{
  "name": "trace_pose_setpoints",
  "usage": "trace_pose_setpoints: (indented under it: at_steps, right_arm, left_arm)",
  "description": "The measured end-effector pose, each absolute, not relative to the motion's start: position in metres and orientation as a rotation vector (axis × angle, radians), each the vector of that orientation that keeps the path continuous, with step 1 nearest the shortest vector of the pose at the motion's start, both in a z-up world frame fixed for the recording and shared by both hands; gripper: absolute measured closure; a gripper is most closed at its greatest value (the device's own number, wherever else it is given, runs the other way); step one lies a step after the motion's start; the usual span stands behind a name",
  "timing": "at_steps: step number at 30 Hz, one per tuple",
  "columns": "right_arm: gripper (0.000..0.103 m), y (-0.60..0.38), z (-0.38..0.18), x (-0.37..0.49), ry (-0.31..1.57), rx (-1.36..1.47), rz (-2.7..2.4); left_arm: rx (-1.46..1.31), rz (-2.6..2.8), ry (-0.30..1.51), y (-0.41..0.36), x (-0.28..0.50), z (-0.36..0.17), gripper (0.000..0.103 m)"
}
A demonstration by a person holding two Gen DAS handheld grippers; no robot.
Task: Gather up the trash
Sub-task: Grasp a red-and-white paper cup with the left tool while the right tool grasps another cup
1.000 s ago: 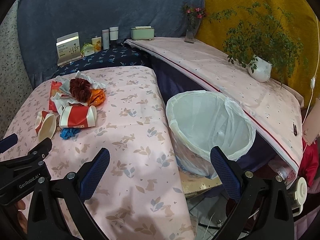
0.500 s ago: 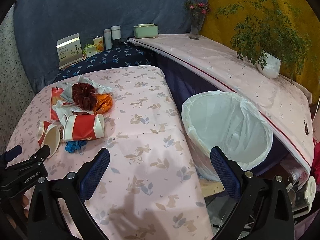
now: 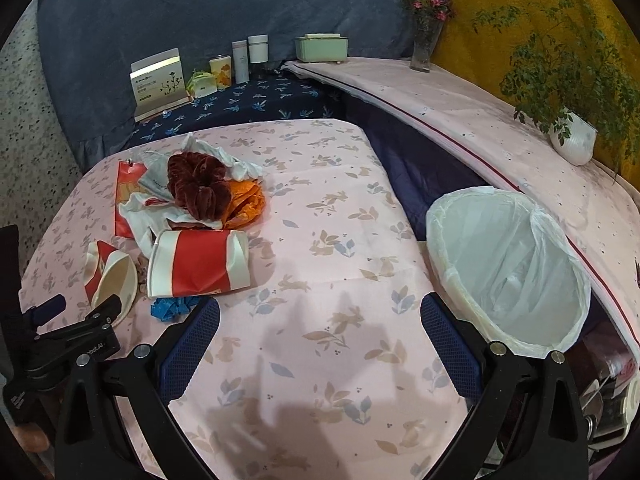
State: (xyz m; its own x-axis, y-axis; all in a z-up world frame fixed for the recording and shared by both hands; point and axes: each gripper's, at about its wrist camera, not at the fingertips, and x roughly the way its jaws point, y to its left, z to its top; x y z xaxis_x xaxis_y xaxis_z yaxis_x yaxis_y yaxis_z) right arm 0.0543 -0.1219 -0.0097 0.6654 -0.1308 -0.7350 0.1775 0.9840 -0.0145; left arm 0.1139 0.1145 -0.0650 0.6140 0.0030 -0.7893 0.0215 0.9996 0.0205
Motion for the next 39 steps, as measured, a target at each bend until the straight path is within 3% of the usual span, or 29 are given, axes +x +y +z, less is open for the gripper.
trace_pose_setpoints:
  at_steps: [10,12,16,18,22,33,39]
  right_arm:
    - [0.007,-0.08,-0.024,0.087,0.863,0.062,-0.059]
    - [0.007,-0.072,-0.026,0.094,0.87,0.05,-0.057]
    - [0.007,-0.063,-0.031,0.101,0.88,0.042,-0.059]
    - [0.007,-0.059,-0.032,0.102,0.876,0.04,-0.066]
    - [0.018,-0.055,-0.032,0.103,0.875,0.05,-0.064]
    - [0.018,-0.032,-0.03,0.109,0.871,-0.011,-0.071]
    - [0.036,-0.037,-0.045,0.109,0.907,-0.059,-0.131]
  left_arm:
    - [-0.017,-0.01,0.932,0.126,0.132,-0.069,0.014]
    - [-0.027,-0.031,0.944,0.128,0.135,-0.071,0.032]
    - [-0.055,-0.058,0.974,0.131,0.137,-0.076,0.057]
    - [-0.069,-0.076,0.983,0.132,0.136,-0.077,0.08]
    - [-0.08,-0.096,0.98,0.131,0.134,-0.076,0.092]
    - [-0.105,-0.094,0.949,0.134,0.13,-0.063,0.096]
    - [-0.102,-0.098,0.929,0.134,0.124,-0.055,0.096]
